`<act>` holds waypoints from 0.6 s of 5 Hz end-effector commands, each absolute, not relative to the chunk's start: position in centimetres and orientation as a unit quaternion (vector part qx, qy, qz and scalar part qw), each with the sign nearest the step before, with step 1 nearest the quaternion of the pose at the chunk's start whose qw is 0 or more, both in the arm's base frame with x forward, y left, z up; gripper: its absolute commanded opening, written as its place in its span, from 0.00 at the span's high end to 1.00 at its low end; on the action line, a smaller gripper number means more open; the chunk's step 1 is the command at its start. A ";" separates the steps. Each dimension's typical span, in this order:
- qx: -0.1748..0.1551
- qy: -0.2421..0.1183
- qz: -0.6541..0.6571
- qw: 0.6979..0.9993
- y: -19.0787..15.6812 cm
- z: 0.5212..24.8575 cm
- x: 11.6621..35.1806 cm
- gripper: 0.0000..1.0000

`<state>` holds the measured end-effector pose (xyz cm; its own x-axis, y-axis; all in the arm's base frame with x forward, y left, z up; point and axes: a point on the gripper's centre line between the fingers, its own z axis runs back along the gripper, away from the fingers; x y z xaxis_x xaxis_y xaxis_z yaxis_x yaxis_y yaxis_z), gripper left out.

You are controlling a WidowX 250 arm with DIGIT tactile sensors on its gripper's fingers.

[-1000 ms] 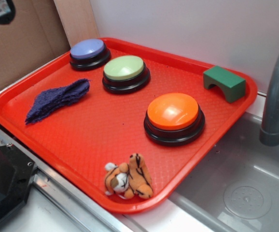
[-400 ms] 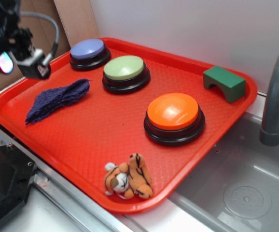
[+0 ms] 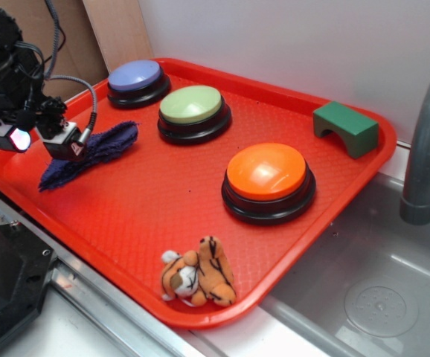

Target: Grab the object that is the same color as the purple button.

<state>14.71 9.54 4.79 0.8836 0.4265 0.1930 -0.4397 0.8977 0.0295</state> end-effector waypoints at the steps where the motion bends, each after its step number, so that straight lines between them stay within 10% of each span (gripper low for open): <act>1: 0.001 -0.102 0.211 0.972 10.6 2.8 15.7 0.00; 3: -0.029 -0.105 0.175 0.978 9.8 2.4 16.1 0.00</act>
